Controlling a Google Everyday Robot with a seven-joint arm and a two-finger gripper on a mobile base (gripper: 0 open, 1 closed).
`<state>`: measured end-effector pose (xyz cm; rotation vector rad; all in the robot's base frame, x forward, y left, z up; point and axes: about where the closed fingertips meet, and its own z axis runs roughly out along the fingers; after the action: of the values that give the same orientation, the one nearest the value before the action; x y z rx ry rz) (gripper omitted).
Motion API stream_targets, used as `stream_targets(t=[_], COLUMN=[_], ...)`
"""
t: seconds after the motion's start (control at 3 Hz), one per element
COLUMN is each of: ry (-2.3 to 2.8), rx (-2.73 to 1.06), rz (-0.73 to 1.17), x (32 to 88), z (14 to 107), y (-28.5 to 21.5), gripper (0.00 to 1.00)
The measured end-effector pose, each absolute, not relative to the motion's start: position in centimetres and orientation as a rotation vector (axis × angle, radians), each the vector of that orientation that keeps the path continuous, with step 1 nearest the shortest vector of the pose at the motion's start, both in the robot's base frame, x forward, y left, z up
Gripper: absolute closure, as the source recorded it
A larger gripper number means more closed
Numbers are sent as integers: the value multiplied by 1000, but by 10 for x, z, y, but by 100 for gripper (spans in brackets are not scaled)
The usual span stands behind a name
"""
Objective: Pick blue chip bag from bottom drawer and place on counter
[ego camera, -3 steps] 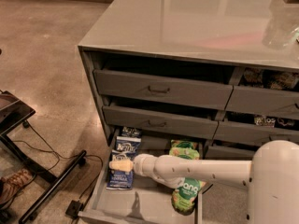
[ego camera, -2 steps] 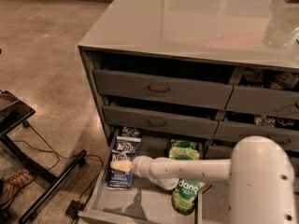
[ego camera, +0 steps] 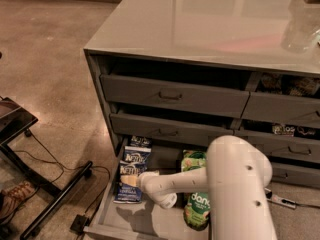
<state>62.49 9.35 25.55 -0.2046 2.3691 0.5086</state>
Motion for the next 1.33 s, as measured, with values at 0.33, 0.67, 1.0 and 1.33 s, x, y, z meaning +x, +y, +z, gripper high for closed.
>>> stream_targets(t=[0.33, 0.67, 1.0, 1.33], ry=[2364, 2375, 2385, 2431], rx=[-195, -189, -181, -232], rz=[374, 348, 336, 309], x=[635, 641, 645, 651], z=[239, 222, 211, 194], y=[89, 102, 111, 125], gripper=[0, 0, 0, 0])
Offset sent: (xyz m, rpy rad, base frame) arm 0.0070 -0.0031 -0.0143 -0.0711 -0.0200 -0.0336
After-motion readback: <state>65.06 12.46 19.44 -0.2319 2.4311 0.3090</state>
